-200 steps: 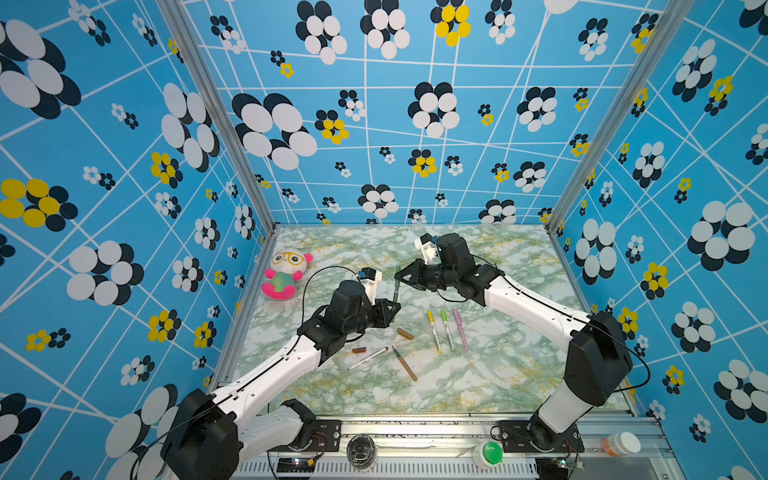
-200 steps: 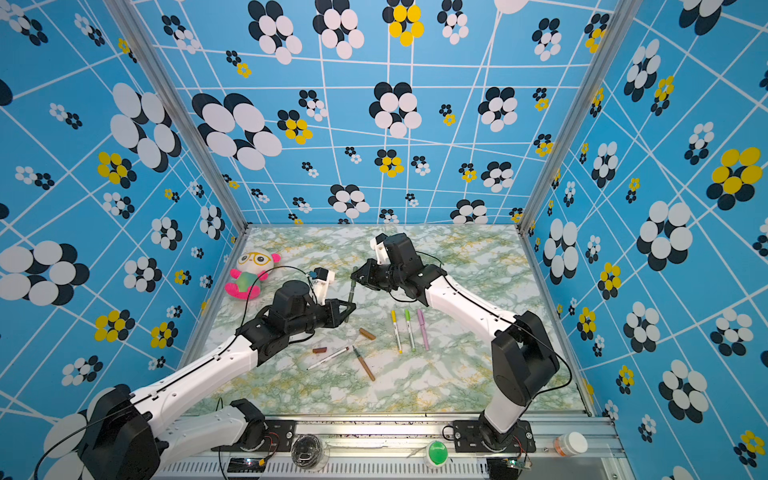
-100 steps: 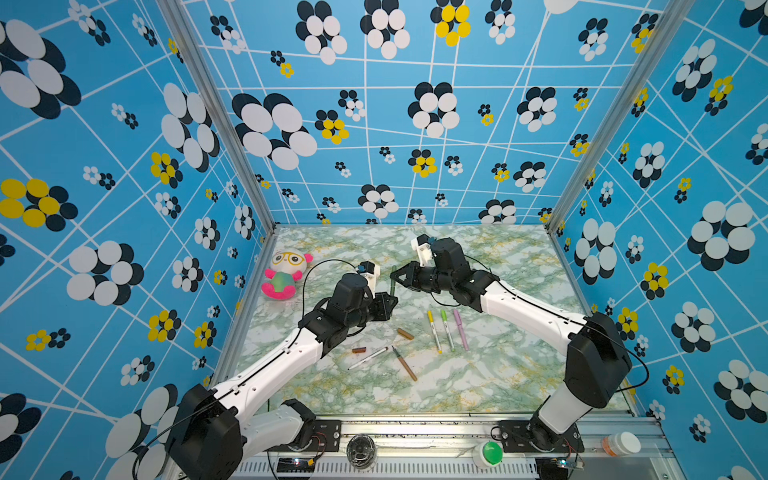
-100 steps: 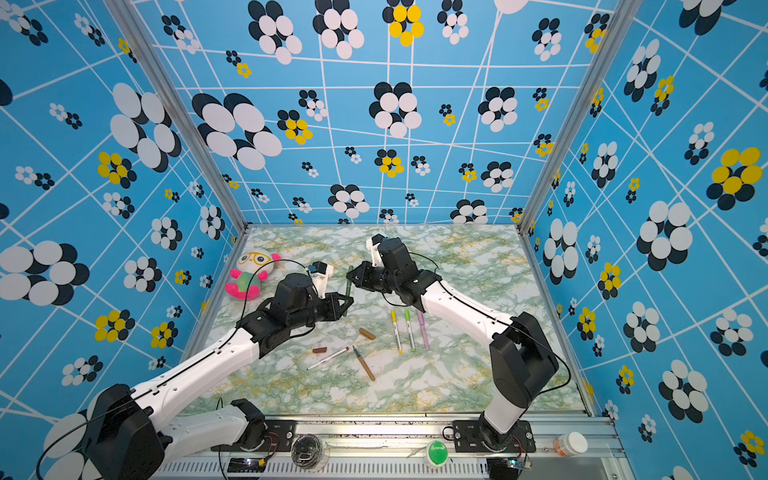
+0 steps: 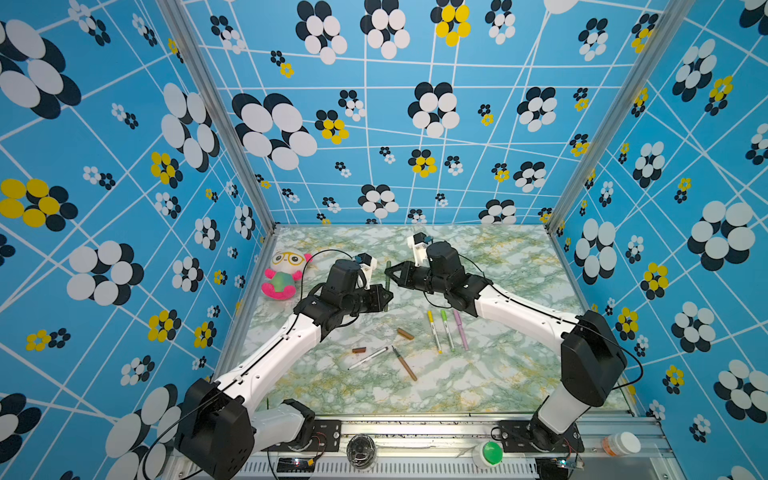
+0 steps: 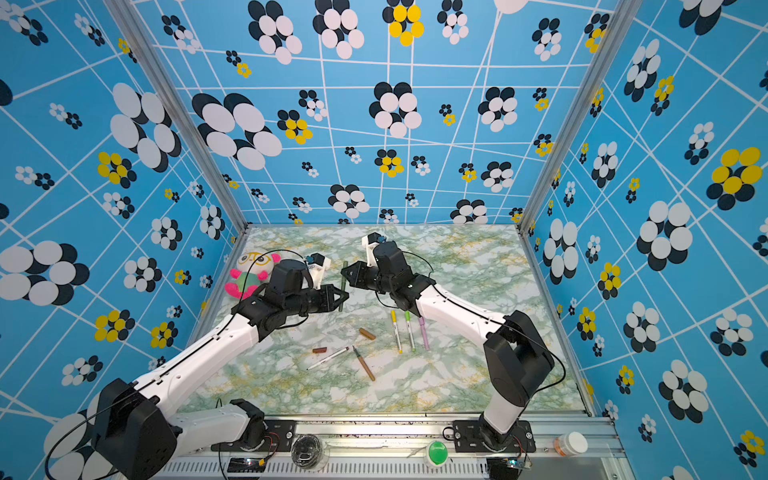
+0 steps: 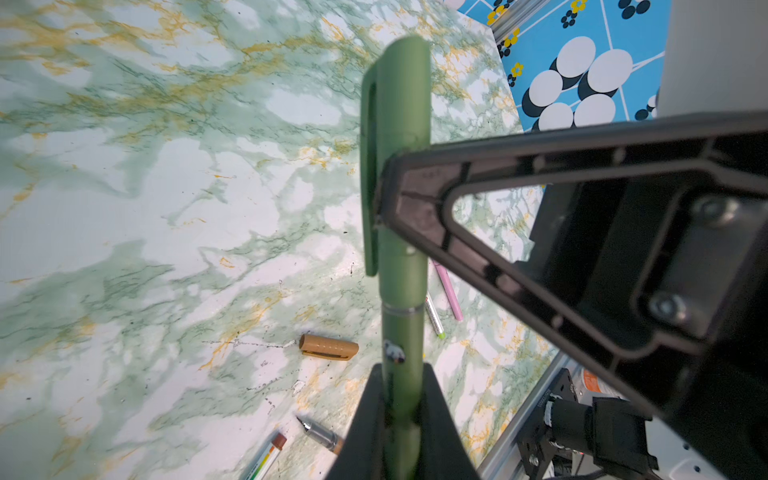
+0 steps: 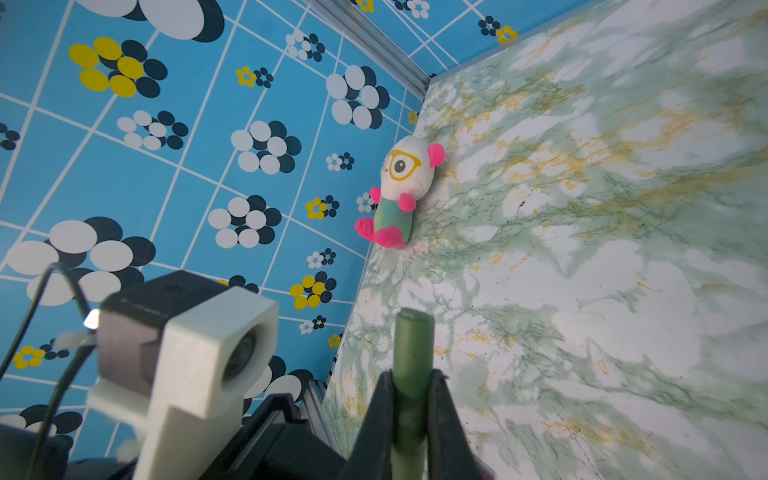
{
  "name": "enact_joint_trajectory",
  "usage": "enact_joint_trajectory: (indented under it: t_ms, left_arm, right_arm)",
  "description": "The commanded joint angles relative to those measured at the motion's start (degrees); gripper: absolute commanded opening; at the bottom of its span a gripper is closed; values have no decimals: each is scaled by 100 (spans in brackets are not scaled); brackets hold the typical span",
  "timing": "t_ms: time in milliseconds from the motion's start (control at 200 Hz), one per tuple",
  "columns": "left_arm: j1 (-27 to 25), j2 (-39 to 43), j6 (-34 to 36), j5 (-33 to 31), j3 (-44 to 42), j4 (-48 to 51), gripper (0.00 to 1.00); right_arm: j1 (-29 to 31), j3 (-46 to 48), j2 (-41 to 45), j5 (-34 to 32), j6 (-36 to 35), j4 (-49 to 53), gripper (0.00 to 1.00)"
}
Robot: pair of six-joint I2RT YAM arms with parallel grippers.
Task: Insert the pens into the pen caps
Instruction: 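Open the left gripper off the capped pen while the right gripper holds it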
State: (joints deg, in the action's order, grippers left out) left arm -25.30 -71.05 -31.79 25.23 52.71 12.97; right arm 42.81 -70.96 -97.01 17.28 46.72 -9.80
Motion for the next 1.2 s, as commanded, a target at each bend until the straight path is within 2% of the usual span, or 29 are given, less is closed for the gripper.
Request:
enact_joint_trajectory:
  t_ms: [0,165,295,540,825,979,1064,1199]
  left_arm:
    - [376,-8,156,179,551,-2199,0]
    - [623,101,122,546,274,-2587,0]
    - [713,218,158,628,170,-2587,0]
    - [709,438,213,546,-25,-2412,0]
    - [488,850,10,324,-874,-2442,0]
    - [261,1019,-173,197,-1299,-2593,0]
    - [197,1091,-257,148,-1454,-2671,0]
    - [140,1161,-306,113,-1544,-2705,0]
  right_arm:
    - [587,502,-16,1780,-152,698,0]
    - [579,661,50,2193,-23,271,0]
    - [577,655,100,2193,-50,276,0]
    - [448,434,277,1816,-128,653,0]
    - [88,-292,679,1186,-391,1278,0]
    - [79,-680,803,874,-753,1792,24]
    - [79,-730,828,813,-826,1919,30]
    - [79,-722,796,812,-822,1956,34]
